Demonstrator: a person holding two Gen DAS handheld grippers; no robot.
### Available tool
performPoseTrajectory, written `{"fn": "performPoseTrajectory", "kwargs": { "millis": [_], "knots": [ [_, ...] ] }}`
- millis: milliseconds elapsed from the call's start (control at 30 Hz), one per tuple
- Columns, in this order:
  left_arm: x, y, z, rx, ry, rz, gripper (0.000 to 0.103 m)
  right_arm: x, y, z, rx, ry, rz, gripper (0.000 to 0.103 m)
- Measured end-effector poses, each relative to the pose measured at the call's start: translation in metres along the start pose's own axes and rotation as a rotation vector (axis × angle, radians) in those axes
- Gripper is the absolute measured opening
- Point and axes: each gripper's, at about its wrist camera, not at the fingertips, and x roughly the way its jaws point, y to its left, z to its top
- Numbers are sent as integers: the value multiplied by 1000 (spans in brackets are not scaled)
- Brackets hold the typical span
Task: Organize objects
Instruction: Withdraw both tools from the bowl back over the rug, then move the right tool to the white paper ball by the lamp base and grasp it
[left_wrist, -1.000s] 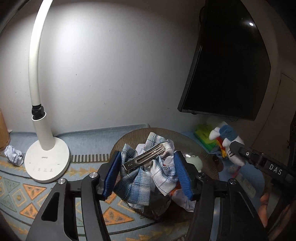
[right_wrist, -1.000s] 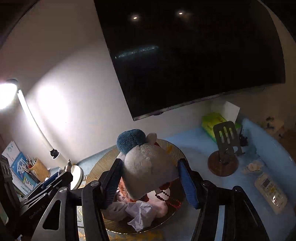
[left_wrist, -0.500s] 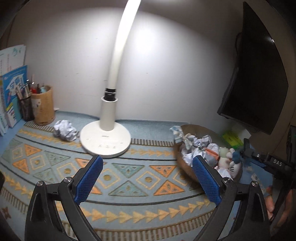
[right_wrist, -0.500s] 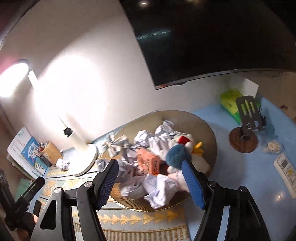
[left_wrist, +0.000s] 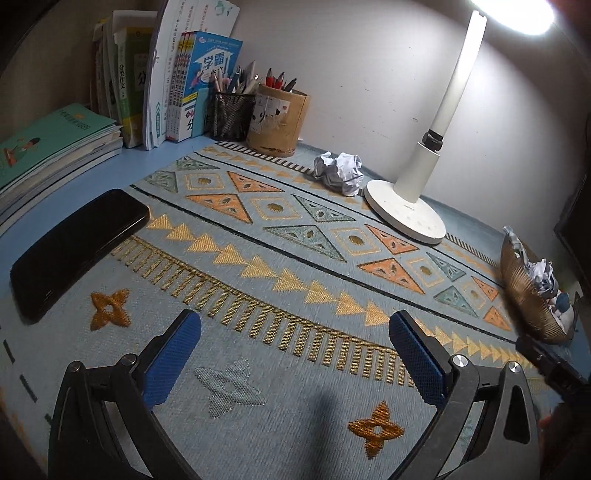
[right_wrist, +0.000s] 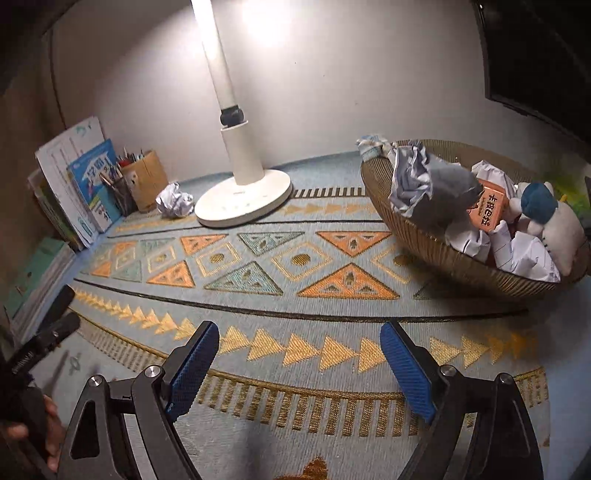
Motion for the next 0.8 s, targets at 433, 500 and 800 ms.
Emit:
{"fn": "performPoseTrajectory", "kwargs": {
  "millis": [433,500,800],
  "knots": [
    [1,0,0,-1,14,1,102,7,26,-5,-143,-3,-102,88],
    [3,0,-1,2,21,3,102,8,27,-5,-147,-3,-106,88],
    [4,-1,-1,2,25,7,102,11,27,-4,-141,3,-104,88]
  ]
}}
